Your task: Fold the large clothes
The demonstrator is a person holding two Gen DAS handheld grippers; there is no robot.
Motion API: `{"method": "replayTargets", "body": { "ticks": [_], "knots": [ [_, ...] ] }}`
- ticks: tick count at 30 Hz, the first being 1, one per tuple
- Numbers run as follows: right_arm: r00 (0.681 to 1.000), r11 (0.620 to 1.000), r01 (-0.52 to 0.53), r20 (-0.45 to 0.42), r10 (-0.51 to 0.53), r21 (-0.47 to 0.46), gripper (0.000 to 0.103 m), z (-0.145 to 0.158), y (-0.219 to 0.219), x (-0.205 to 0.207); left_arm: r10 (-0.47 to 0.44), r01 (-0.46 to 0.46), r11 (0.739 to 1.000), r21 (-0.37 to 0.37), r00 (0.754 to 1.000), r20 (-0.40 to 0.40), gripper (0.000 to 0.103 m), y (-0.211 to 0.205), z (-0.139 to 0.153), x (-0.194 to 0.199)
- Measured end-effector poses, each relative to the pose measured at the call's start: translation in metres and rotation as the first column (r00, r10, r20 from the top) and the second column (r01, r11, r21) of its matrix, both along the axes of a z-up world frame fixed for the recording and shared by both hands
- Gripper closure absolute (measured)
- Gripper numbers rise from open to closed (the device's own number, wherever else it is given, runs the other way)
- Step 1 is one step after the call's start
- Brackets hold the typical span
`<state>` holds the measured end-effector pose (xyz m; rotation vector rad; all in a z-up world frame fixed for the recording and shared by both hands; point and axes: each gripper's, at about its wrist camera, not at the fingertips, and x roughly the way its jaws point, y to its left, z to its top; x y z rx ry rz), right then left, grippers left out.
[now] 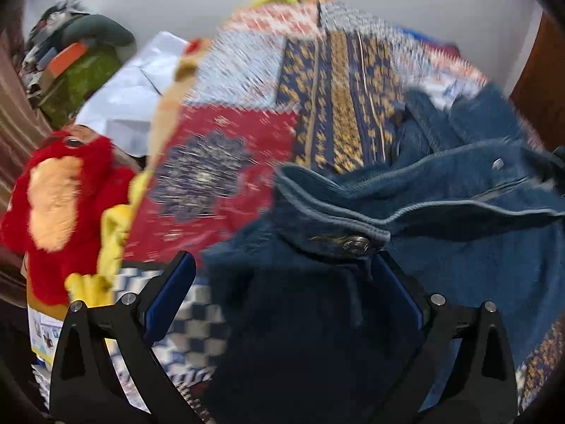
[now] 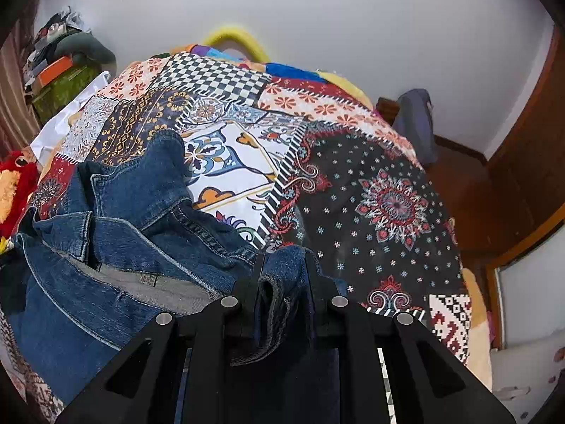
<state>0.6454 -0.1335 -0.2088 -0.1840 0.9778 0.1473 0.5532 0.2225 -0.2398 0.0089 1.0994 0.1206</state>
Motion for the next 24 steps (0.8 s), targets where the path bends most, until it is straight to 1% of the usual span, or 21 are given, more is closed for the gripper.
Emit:
{"method": "replayTargets", "body": {
  "ticks": [2,3,4,5,6,7,8,10,11,12,13,14,15,16,17,18,20,21,22,23,24],
  "knots": [
    [1.000,1.000,-0.011,-0.018,0.011,0.013,0.089,-0.003,-0.002,0.003,0.051,-0.050,0.997,0.066,0.999,-0.004,0.002,-0.005,-0.014,0.014],
    [0.999,1.000,-0.019,-0.029,0.020,0.018,0.089,-0.003,-0.004,0.005,0.080,-0.081,0.991,0.111,0.997,0.013,0.000,-0.005,-0.019,0.020],
    [0.998,0.999,-0.036,-0.043,0.037,0.027,0.089,-0.003,-0.006,0.008,0.103,-0.105,0.985,0.136,0.994,0.024,0.000,-0.002,-0.024,0.025],
    [0.998,0.998,-0.046,-0.049,0.048,0.040,0.089,-0.001,-0.008,0.010,0.134,-0.136,0.981,0.137,0.991,0.019,0.000,0.004,-0.028,0.028],
    [0.997,0.997,-0.050,-0.054,0.054,0.066,0.089,0.001,-0.013,0.012,0.173,-0.173,0.980,0.094,0.985,0.007,0.000,0.012,-0.034,0.031],
    [0.997,0.992,-0.048,-0.062,0.055,0.113,0.089,0.005,-0.020,0.015,0.189,-0.189,0.979,0.075,0.982,0.011,0.000,0.016,-0.035,0.031],
    [0.996,0.984,-0.040,-0.076,0.054,0.177,0.089,0.008,-0.029,0.019,0.203,-0.204,0.976,0.080,0.979,0.017,0.000,0.019,-0.035,0.029],
    [0.993,0.950,-0.007,-0.114,0.045,0.312,0.089,0.014,-0.047,0.026,0.244,-0.247,0.961,0.124,0.969,0.036,0.000,0.027,-0.034,0.027],
    [0.991,0.935,0.005,-0.128,0.043,0.355,0.089,0.016,-0.054,0.028,0.251,-0.254,0.960,0.118,0.967,0.039,0.000,0.030,-0.034,0.026],
    [0.990,0.926,0.013,-0.135,0.041,0.378,0.088,0.018,-0.059,0.030,0.259,-0.261,0.961,0.090,0.965,0.034,0.000,0.034,-0.035,0.025],
    [0.992,0.922,0.024,-0.126,0.027,0.386,0.088,0.021,-0.064,0.030,0.269,-0.270,0.958,0.099,0.963,0.031,0.000,0.037,-0.034,0.024],
    [0.996,0.937,0.046,-0.085,-0.018,0.347,0.088,0.027,-0.068,0.027,0.270,-0.272,0.952,0.138,0.962,0.036,0.000,0.036,-0.034,0.023],
    [0.996,0.964,0.092,-0.016,-0.091,0.250,0.088,0.036,-0.073,0.024,0.264,-0.267,0.951,0.153,0.964,0.038,0.000,0.034,-0.034,0.023],
    [0.987,0.977,0.138,0.062,-0.150,0.162,0.088,0.045,-0.079,0.020,0.265,-0.267,0.950,0.163,0.964,0.037,0.000,0.033,-0.033,0.022],
    [0.977,0.976,0.169,0.104,-0.184,0.138,0.088,0.053,-0.089,0.017,0.268,-0.271,0.947,0.172,0.963,0.041,0.000,0.032,-0.030,0.021],
    [0.974,0.973,0.185,0.106,-0.201,0.141,0.088,0.058,-0.098,0.014,0.265,-0.270,0.945,0.183,0.963,0.049,0.000,0.032,-0.028,0.019],
    [0.984,0.976,0.148,0.070,-0.161,0.159,0.088,0.061,-0.105,0.009,0.261,-0.270,0.940,0.209,0.963,0.070,0.000,0.030,-0.018,0.014],
    [0.991,0.980,0.112,0.049,-0.121,0.162,0.088,0.061,-0.104,0.004,0.280,-0.296,0.920,0.256,0.955,0.096,0.000,0.032,-0.009,0.011],
    [0.995,0.984,0.086,0.040,-0.093,0.159,0.088,0.061,-0.102,0.000,0.291,-0.313,0.909,0.276,0.949,0.120,0.000,0.034,-0.002,0.007],
    [0.998,0.988,0.054,0.036,-0.060,0.146,0.088,0.060,-0.096,-0.007,0.295,-0.326,0.906,0.270,0.944,0.148,0.000,0.039,0.010,0.001],
    [0.999,0.991,0.024,0.038,-0.029,0.132,0.088,0.059,-0.089,-0.014,0.300,-0.333,0.910,0.248,0.940,0.162,0.000,0.045,0.020,-0.005]
  ]
}}
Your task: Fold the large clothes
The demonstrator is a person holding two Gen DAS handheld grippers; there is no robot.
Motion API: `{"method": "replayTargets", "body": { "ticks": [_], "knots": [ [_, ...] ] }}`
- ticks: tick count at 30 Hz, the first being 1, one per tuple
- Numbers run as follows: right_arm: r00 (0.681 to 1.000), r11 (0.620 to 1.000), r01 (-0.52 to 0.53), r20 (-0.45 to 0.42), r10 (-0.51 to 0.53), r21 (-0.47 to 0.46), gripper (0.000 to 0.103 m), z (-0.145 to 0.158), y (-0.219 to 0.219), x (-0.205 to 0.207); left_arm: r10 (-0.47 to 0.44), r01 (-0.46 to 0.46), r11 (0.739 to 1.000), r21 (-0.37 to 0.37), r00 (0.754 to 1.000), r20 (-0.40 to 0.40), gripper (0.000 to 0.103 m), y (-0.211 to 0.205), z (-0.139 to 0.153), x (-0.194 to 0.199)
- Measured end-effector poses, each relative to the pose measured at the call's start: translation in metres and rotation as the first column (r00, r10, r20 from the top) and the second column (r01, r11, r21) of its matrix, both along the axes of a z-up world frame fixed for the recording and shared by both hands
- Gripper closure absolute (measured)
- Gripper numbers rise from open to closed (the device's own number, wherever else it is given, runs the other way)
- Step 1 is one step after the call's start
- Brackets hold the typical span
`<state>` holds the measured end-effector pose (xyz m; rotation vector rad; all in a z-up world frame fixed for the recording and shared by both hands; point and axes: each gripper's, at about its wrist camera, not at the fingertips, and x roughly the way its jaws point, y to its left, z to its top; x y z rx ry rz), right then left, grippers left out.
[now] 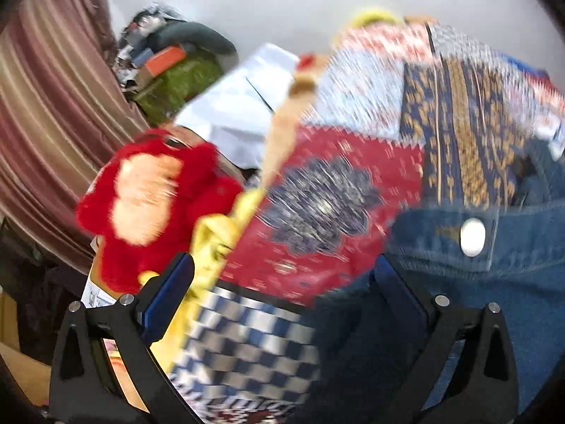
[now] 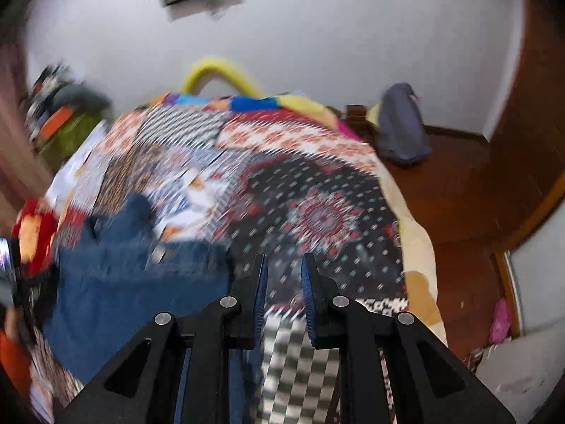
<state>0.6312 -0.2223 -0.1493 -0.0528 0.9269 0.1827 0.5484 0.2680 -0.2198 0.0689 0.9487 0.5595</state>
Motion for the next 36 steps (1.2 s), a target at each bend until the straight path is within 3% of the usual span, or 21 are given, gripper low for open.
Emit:
{"method": "replayTargets", "body": {
  "ticks": [6,12,16,19,22,26,28,29,30,31,32,36],
  "knots": [
    [0.988,0.988,-0.152,0.010,0.152,-0.028,0.088,-0.005,0.050,-0.034,-0.084,0.100,0.981,-0.166,0.991,0.101,0.000,0.017,0.057,-0.037],
    [0.949,0.949,-0.314,0.011,0.314,0.020,0.088,-0.008,0.129,-0.069,-0.256,0.285,0.937,-0.201,0.954,0.158,0.000,-0.014,0.080,-0.070],
    [0.911,0.911,-0.411,-0.010,0.412,0.043,0.088,-0.018,0.183,-0.090,-0.362,0.388,0.895,-0.220,0.920,0.149,0.000,-0.049,0.068,-0.082],
    [0.882,0.883,-0.468,-0.041,0.469,0.029,0.088,-0.036,0.216,-0.104,-0.419,0.440,0.855,-0.275,0.898,0.133,0.000,-0.071,0.043,-0.084],
    [0.870,0.873,-0.488,-0.096,0.484,-0.017,0.088,-0.061,0.237,-0.107,-0.432,0.437,0.845,-0.310,0.898,0.089,0.000,-0.083,0.014,-0.080],
    [0.873,0.863,-0.483,-0.167,0.459,-0.152,0.088,-0.102,0.249,-0.105,-0.431,0.402,0.847,-0.347,0.902,-0.007,0.000,-0.089,-0.029,-0.079],
    [0.871,0.863,-0.489,-0.125,0.475,-0.126,0.079,-0.103,0.241,-0.107,-0.435,0.407,0.852,-0.331,0.900,-0.015,0.000,-0.087,-0.040,-0.086],
    [0.881,0.870,-0.472,-0.114,0.459,-0.142,0.048,-0.103,0.236,-0.108,-0.438,0.413,0.850,-0.326,0.899,-0.005,0.000,-0.086,-0.042,-0.091],
    [0.904,0.880,-0.427,-0.092,0.417,-0.209,0.009,-0.103,0.231,-0.107,-0.440,0.416,0.850,-0.322,0.898,-0.001,0.000,-0.085,-0.042,-0.094],
    [0.925,0.883,-0.375,-0.055,0.375,-0.281,0.000,-0.104,0.225,-0.107,-0.438,0.416,0.856,-0.307,0.899,-0.003,0.000,-0.083,-0.041,-0.098],
    [0.927,0.882,-0.366,-0.034,0.373,-0.296,0.000,-0.104,0.221,-0.109,-0.429,0.409,0.868,-0.283,0.903,-0.010,0.000,-0.082,-0.040,-0.102],
    [0.935,0.907,-0.353,-0.100,0.339,-0.227,0.001,-0.110,0.189,-0.103,-0.409,0.392,0.877,-0.277,0.913,-0.005,0.000,-0.078,-0.040,-0.116]
  ]
}}
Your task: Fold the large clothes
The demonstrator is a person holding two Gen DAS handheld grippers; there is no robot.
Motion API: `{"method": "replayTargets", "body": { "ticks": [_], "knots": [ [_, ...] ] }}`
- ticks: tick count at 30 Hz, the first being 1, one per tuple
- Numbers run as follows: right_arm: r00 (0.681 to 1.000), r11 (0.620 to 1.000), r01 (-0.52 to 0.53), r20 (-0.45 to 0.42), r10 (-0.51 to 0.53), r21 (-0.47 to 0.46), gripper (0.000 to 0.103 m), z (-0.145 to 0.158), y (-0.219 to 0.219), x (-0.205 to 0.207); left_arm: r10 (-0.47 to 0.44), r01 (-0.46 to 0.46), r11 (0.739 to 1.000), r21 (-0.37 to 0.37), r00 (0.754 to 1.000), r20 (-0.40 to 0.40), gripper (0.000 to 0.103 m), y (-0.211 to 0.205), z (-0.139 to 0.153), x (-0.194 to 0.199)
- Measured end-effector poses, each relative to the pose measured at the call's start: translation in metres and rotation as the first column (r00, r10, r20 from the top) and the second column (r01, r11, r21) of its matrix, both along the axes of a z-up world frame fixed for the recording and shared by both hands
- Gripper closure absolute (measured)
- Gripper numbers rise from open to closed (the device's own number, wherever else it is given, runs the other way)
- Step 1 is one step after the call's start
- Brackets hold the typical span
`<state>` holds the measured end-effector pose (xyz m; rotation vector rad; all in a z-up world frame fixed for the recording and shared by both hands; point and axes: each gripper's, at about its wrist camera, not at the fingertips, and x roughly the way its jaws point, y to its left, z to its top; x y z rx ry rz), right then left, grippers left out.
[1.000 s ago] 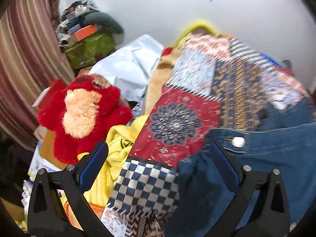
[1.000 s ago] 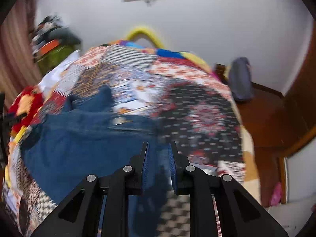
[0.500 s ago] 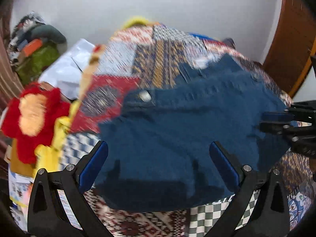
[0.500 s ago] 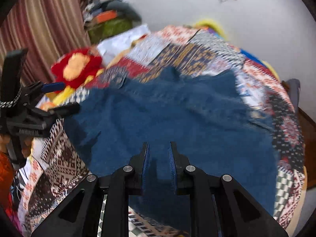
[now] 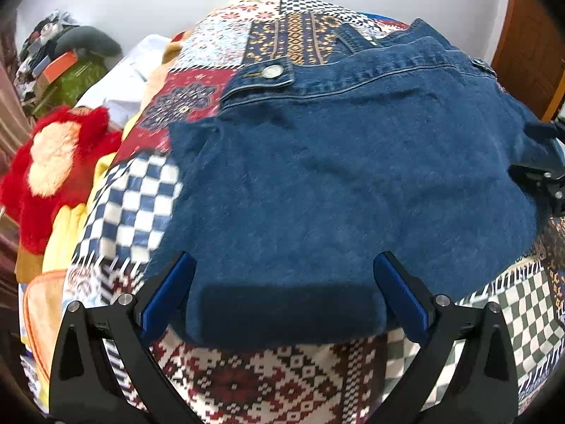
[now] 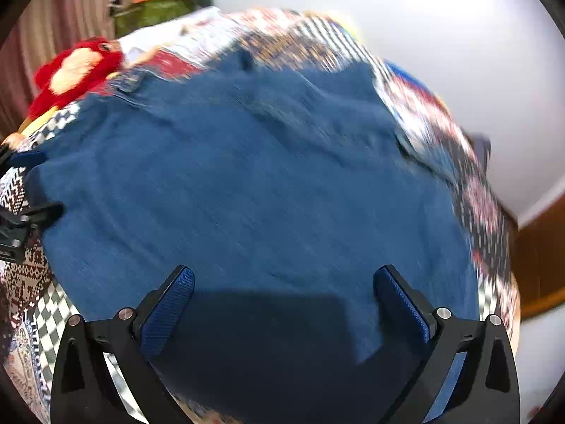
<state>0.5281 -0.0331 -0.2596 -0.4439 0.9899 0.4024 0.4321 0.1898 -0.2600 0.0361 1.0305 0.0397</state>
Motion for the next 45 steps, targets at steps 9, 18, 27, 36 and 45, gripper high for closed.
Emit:
{"method": "replayTargets", "body": {
  "ticks": [9,18,27,36,45],
  "knots": [
    [0.991,0.988,0.132,-0.038,-0.129,0.080,0.001,0.016,-0.079,-0.004,0.132,-0.133,0.990,-0.050,0.991,-0.015,0.000,0.027,0.001,-0.035],
    [0.970,0.967,0.240,-0.041,-0.238,0.081,0.001,0.028,-0.129,-0.018,0.262,-0.263,0.965,-0.019,0.963,-0.061,0.000,0.069,-0.001,-0.089],
    [0.975,0.957,0.217,0.005,-0.222,0.193,0.000,0.071,-0.115,-0.036,0.306,-0.297,0.943,-0.151,0.951,0.039,0.000,0.068,0.044,-0.117],
    [0.986,0.956,0.080,0.122,-0.118,0.284,0.000,0.115,-0.060,-0.059,0.303,-0.243,0.888,-0.389,0.948,0.098,0.000,0.046,0.060,-0.097],
    [0.999,0.951,0.035,-0.022,-0.029,0.306,0.000,0.070,-0.010,-0.044,0.309,-0.271,0.752,-0.601,0.950,-0.043,0.000,0.036,0.005,-0.078]
  ]
}}
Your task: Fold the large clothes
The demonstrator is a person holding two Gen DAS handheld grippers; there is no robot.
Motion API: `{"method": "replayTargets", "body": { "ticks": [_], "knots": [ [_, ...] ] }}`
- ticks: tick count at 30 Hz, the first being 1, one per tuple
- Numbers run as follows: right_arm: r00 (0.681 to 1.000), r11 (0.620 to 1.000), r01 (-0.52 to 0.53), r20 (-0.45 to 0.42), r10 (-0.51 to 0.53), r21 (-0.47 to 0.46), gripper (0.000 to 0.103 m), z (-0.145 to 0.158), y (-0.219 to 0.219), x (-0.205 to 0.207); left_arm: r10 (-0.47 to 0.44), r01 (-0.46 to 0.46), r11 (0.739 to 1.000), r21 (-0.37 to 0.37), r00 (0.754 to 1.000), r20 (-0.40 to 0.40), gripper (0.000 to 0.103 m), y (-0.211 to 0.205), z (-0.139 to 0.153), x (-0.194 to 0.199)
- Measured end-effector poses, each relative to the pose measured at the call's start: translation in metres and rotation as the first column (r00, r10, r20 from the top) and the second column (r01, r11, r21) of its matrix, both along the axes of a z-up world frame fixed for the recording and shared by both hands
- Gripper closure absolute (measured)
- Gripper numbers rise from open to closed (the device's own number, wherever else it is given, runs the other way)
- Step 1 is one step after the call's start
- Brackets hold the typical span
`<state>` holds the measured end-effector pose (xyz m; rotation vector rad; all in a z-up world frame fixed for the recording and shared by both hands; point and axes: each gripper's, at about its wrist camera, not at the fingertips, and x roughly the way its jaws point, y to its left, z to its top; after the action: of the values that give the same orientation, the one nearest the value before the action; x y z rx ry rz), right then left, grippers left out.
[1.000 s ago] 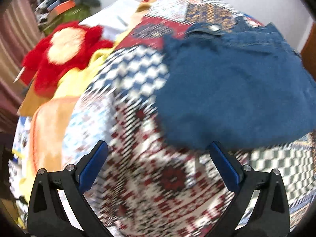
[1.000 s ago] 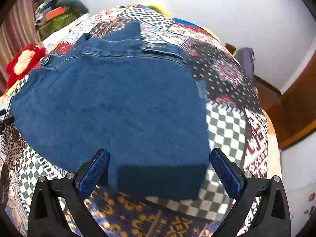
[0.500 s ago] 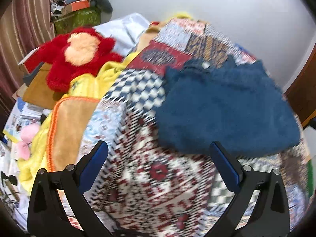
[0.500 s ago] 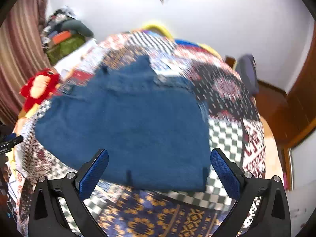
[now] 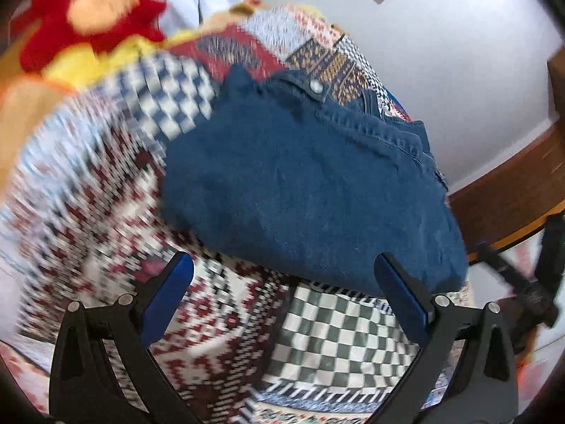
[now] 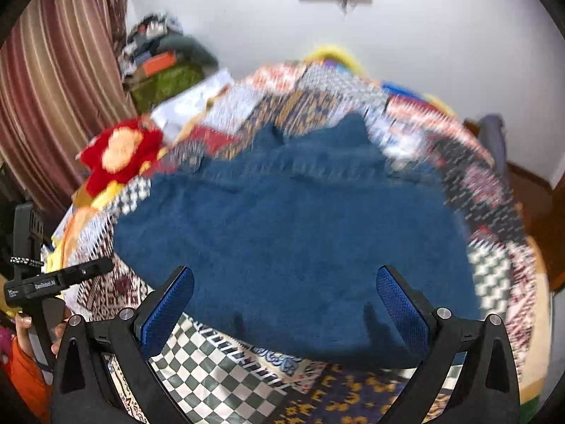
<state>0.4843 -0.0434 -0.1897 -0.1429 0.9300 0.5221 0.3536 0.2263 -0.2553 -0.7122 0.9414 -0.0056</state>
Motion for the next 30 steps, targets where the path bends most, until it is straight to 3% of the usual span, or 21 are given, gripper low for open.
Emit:
{"method": "replayTargets", "body": {
  "ticks": [6,9,11,15,18,20,23,26,30],
  "knots": [
    [0.986,0.996,-0.002,-0.166,-0.013,-0.091,0.000,-0.067,0.010,0.020,-0.008,0.006,0.983,-0.186,1.000,-0.009,0.000,-0.001,-0.033,0.023],
    [0.992,0.996,-0.013,-0.128,0.002,-0.088,0.000,-0.073,0.009,0.017,0.003,0.001,0.964,-0.267,1.000,0.011,0.000,0.001,-0.044,0.039],
    [0.992,0.995,-0.026,-0.125,0.014,-0.095,0.000,-0.073,0.009,0.016,0.031,-0.031,0.960,-0.278,1.000,-0.002,0.000,0.005,-0.051,0.046],
    [0.991,0.997,-0.025,-0.135,0.014,-0.078,0.000,-0.071,0.006,0.016,0.139,-0.134,0.918,-0.372,0.990,-0.013,0.004,0.012,-0.063,0.060],
    [0.990,0.997,-0.024,-0.140,0.013,-0.078,0.000,-0.069,0.006,0.017,0.210,-0.209,0.913,-0.349,0.977,-0.037,0.010,0.014,-0.062,0.071],
    [0.989,0.996,-0.023,-0.146,0.011,-0.085,0.000,-0.068,0.006,0.017,0.248,-0.258,0.921,-0.293,0.966,-0.069,0.034,0.014,-0.060,0.075],
    [0.988,0.996,-0.022,-0.156,0.009,-0.081,0.000,-0.064,0.004,0.014,0.283,-0.295,0.920,-0.257,0.956,-0.082,0.047,0.015,-0.057,0.075],
    [0.986,0.998,-0.023,-0.167,0.012,-0.065,0.000,-0.057,-0.001,0.008,0.277,-0.280,0.934,-0.221,0.960,-0.046,0.061,0.014,-0.039,0.071],
    [0.989,0.996,-0.017,-0.146,0.005,-0.083,0.000,-0.043,-0.007,0.002,0.261,-0.250,0.956,-0.155,0.964,0.052,0.068,0.008,0.000,0.067]
  ]
}}
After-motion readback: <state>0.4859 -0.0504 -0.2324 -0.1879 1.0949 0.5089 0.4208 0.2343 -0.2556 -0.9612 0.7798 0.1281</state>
